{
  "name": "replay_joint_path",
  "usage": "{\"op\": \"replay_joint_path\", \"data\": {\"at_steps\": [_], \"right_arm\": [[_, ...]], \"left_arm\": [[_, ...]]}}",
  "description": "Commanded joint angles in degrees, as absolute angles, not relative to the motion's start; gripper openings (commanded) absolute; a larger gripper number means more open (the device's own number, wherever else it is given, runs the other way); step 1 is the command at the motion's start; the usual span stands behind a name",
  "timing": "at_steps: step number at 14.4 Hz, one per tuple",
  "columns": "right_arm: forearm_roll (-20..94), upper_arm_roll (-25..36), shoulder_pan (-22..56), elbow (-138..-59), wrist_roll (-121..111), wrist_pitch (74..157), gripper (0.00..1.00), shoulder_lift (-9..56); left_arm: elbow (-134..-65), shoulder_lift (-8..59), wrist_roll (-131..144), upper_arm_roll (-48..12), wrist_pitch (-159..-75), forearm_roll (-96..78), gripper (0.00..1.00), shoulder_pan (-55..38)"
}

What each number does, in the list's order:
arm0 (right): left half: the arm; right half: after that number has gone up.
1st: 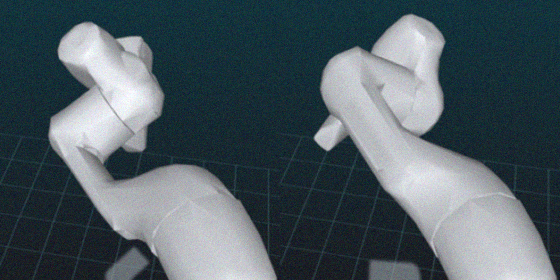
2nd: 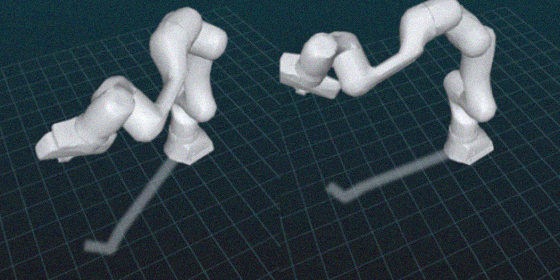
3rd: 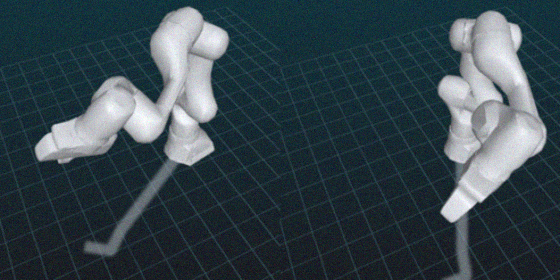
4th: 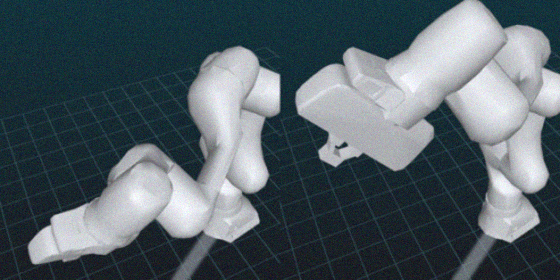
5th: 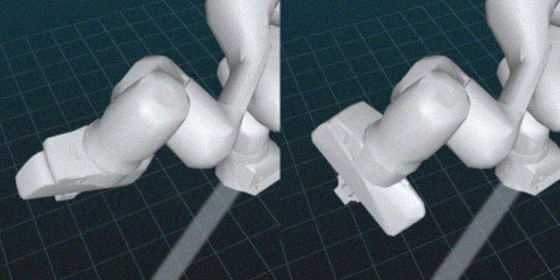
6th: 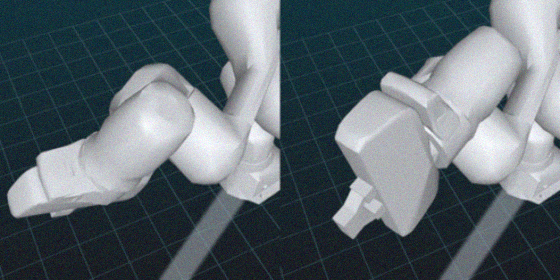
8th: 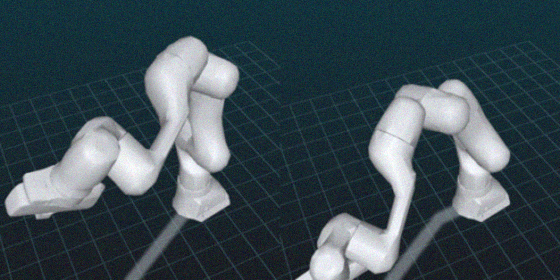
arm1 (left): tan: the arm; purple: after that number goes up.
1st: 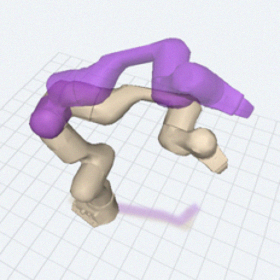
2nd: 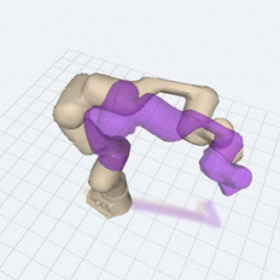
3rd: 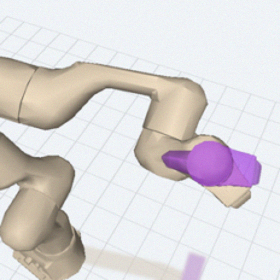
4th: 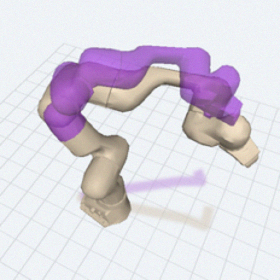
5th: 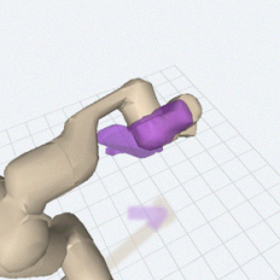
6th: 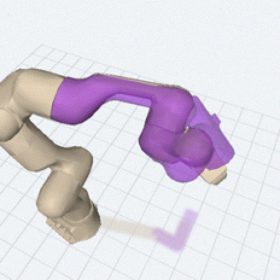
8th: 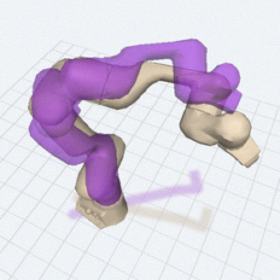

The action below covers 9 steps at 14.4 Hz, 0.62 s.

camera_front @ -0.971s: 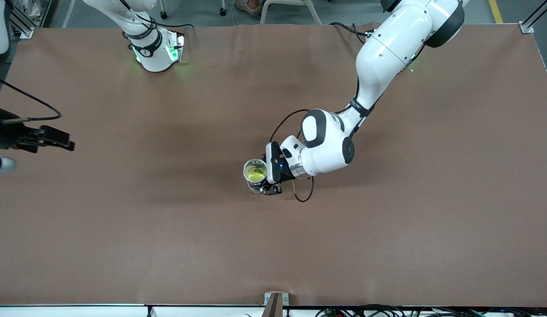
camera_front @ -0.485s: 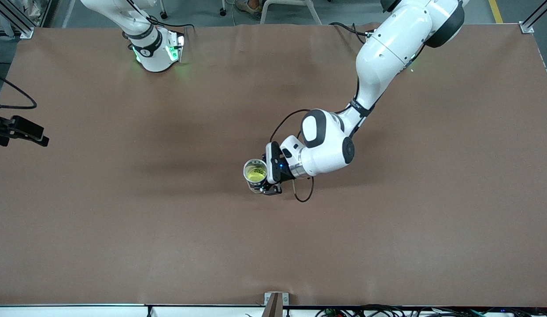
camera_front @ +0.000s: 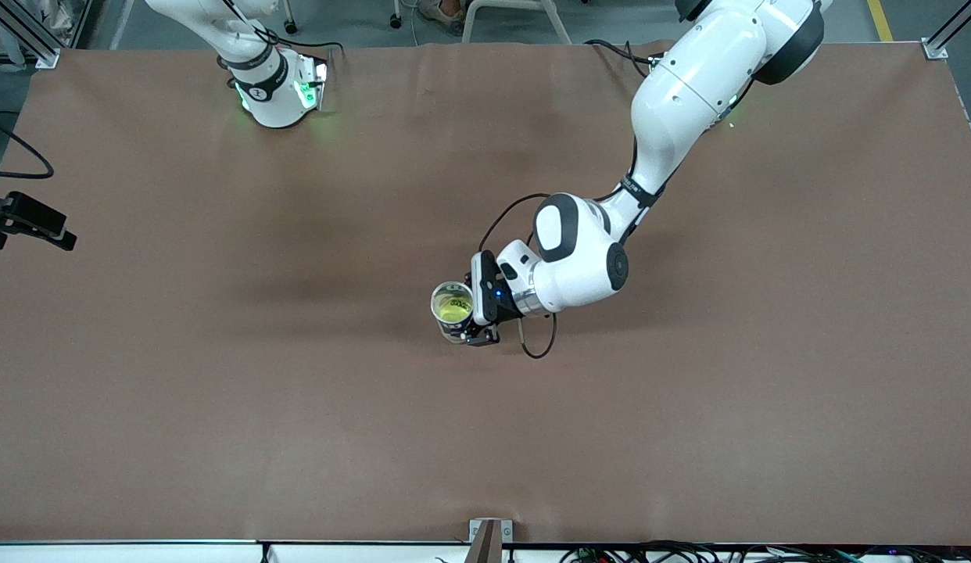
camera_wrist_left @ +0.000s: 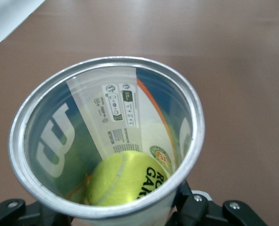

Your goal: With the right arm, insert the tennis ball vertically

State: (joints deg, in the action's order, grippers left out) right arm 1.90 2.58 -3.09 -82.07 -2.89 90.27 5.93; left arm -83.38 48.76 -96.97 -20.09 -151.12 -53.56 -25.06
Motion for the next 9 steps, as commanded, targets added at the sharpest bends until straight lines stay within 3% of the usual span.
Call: {"op": "replay_joint_path", "data": {"at_steps": [1,9], "right_arm": [[1.23,1.32,-4.31,-87.08,-2.46,91.93,1.00,2.03],[1.23,1.32,-4.31,-98.85,-2.46,98.59,1.00,-4.99]], "left_arm": [[-84.64,49.04,-99.31,-19.86,-152.49,-53.88,0.99,-25.14],[-86.57,48.78,-99.05,-19.51,-152.32,-53.96,1.00,-24.87]]}}
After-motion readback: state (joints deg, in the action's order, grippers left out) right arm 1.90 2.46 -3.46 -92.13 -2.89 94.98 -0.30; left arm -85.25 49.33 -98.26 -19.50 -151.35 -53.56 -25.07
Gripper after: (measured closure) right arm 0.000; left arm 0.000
